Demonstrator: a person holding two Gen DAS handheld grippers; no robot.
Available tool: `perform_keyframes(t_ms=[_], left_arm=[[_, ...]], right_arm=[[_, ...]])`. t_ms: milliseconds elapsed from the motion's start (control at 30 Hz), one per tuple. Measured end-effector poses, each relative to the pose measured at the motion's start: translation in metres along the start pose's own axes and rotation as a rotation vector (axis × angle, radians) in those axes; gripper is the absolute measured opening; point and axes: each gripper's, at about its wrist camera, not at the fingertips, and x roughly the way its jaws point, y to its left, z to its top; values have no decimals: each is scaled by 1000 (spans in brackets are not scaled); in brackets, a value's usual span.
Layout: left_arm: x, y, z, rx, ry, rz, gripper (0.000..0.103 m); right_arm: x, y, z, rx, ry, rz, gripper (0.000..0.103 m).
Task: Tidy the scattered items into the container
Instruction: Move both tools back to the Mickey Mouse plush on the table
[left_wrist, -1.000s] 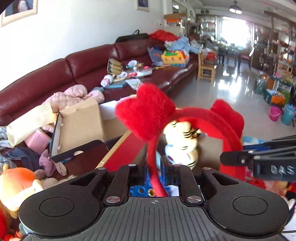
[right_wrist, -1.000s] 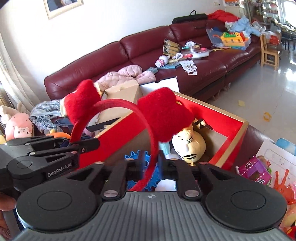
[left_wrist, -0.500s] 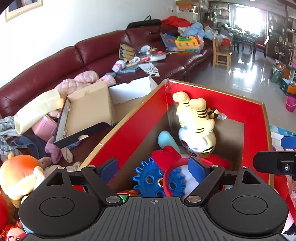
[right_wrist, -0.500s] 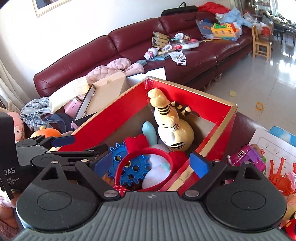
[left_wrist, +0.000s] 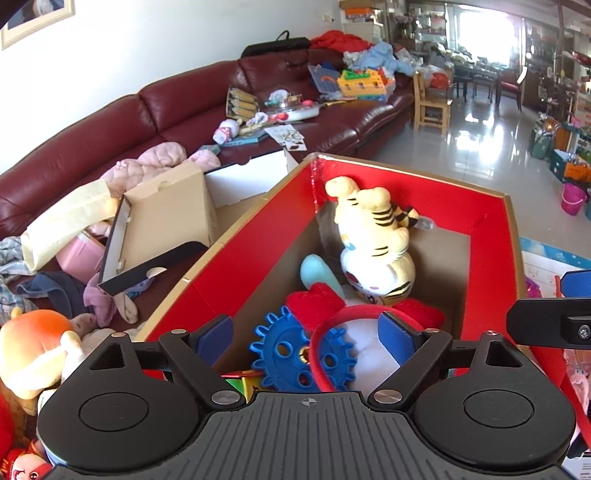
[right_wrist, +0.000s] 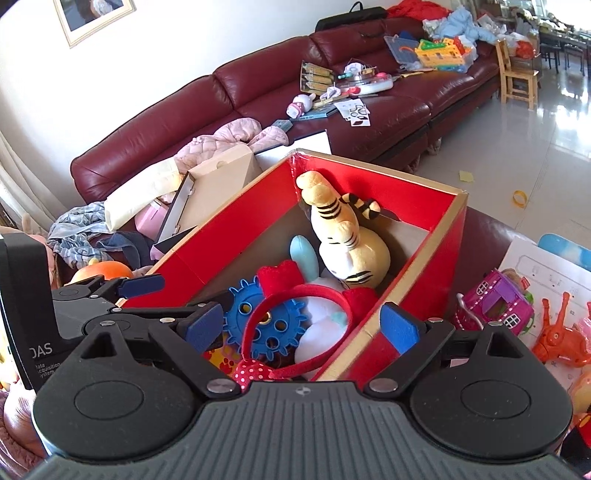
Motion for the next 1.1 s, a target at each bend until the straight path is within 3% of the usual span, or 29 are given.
perform_keyframes(t_ms=[300,700,900,1100], left_arm=[[-17,-34,3,46,-26,-35,94],[-42,-101,-3,124,-52,-206,95],[-54,-150,-24,237,-39,-303,95],[-43,-184,-47,256,43,-338,96]], right_arm=[[-30,-29,-4,27,-30,-20,93],[-86,-81,-13,71,-93,-110,96],[-100,-128,-38,194,-95,-166,96],[-115,-173,-72,341,-85,-213,96]])
